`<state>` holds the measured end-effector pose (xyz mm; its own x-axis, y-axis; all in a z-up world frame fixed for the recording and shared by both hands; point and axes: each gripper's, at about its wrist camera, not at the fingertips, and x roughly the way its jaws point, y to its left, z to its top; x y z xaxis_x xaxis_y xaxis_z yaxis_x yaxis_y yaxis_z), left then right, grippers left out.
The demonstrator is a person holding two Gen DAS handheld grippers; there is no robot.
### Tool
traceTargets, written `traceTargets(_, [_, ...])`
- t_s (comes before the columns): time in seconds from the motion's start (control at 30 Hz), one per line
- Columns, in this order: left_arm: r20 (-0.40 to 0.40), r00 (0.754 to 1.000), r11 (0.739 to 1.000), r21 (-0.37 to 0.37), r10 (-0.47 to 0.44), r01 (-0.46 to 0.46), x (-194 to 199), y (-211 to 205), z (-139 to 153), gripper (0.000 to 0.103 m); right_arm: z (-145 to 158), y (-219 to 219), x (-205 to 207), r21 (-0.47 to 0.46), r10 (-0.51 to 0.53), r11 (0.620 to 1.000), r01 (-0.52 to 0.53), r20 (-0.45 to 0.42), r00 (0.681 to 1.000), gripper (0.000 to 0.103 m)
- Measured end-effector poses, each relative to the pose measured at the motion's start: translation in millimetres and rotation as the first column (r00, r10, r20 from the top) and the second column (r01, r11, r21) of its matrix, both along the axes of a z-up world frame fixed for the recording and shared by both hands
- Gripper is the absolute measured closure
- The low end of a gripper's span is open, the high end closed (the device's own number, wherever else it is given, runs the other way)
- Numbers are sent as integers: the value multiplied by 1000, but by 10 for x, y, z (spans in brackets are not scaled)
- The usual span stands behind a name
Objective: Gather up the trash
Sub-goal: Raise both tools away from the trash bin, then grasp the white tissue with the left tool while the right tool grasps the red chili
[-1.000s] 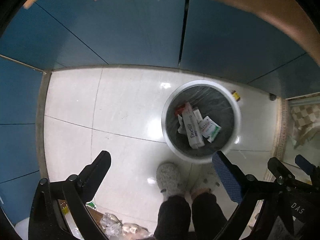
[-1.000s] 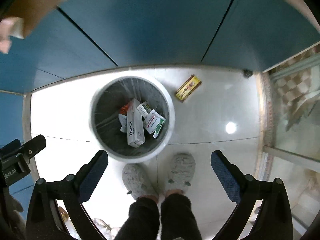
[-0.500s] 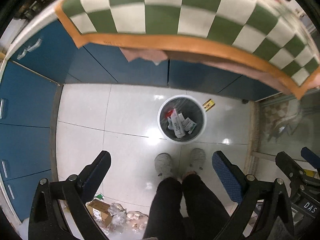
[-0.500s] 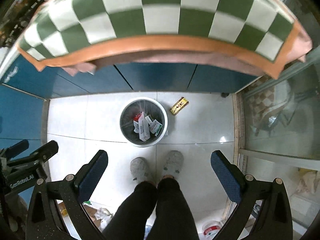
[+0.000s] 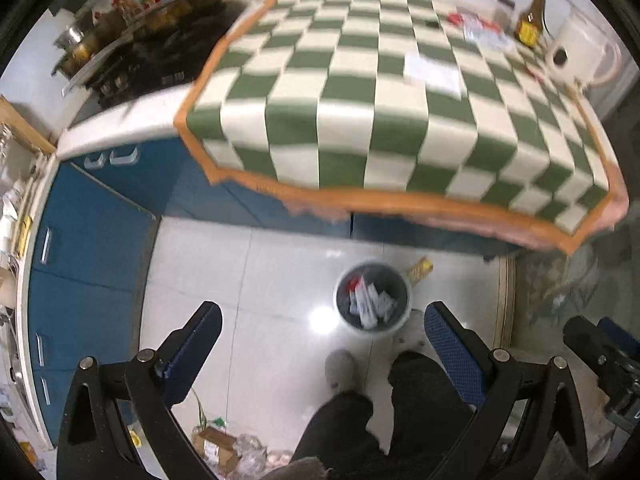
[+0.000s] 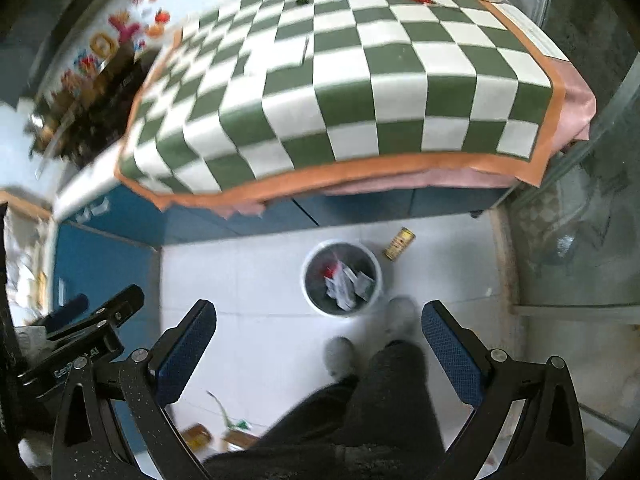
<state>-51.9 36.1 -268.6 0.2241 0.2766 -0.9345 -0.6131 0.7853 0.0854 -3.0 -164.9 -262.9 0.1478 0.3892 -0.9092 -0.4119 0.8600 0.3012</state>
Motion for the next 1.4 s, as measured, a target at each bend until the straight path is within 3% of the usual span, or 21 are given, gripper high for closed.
traceTargets(0.17, [49, 998, 999, -22, 45, -44, 683, 274, 208, 0, 79, 40, 838, 53, -50, 997, 49, 14, 999, 0])
traceTargets(0.33, [55, 993, 990, -102, 103, -97, 1552, 563, 102, 0, -4, 8, 1966, 67, -99, 993, 100, -26, 995, 0])
traceTargets(0.47, [-6, 997, 994, -83, 73, -73, 2389, 810, -225, 0, -176, 75, 2941, 27, -111, 993, 112, -34, 993, 0])
traceTargets(0.6, [-77, 996, 995, -93, 38, -46, 2949, 1012, -634, 4, -391, 196, 3823, 17, -102, 995, 103, -18, 995, 1])
traceTargets(0.7, [-134, 991, 993, -113, 6, -22, 3213, 1077, -918, 34, -494, 368, 4334, -49, -68, 996, 72, 79, 995, 13])
traceTargets(0.77, [-86, 996, 994, -111, -3, -7, 3277, 1073, -903, 50, -611, 468, 4643, -79, -48, 995, 55, 93, 995, 16])
traceTargets(0.83, [-64, 998, 994, -111, -17, 10, 3349, 1041, -872, 89, -718, 564, 4895, -90, -30, 995, 40, 106, 994, 19])
traceTargets(0.87, [-63, 998, 995, -102, -20, 13, 3388, 1020, -858, 95, -770, 625, 5003, -102, -16, 994, 28, 121, 993, 19])
traceTargets(0.97, [-67, 998, 999, -46, -19, 16, 3476, 957, -847, 98, -924, 803, 5211, -138, 35, 990, -8, 190, 981, 28])
traceTargets(1.07, [-71, 997, 1000, -9, 5, -6, 3504, 933, -827, 99, -1003, 956, 5259, -184, 65, 983, -13, 283, 957, 55])
traceTargets(1.13, [-66, 997, 1000, 15, 27, -26, 3489, 931, -792, 99, -990, 1009, 5230, -175, 56, 985, -1, 313, 948, 79])
traceTargets(1.2, [-62, 997, 999, 27, 42, -40, 3468, 928, -756, 99, -983, 1067, 5172, -187, 58, 982, 2, 319, 946, 92])
traceTargets(1.4, [-13, 999, 998, 52, 44, -43, 3370, 836, -485, 99, -859, 1044, 4715, -58, 28, 998, -15, 243, 970, 92])
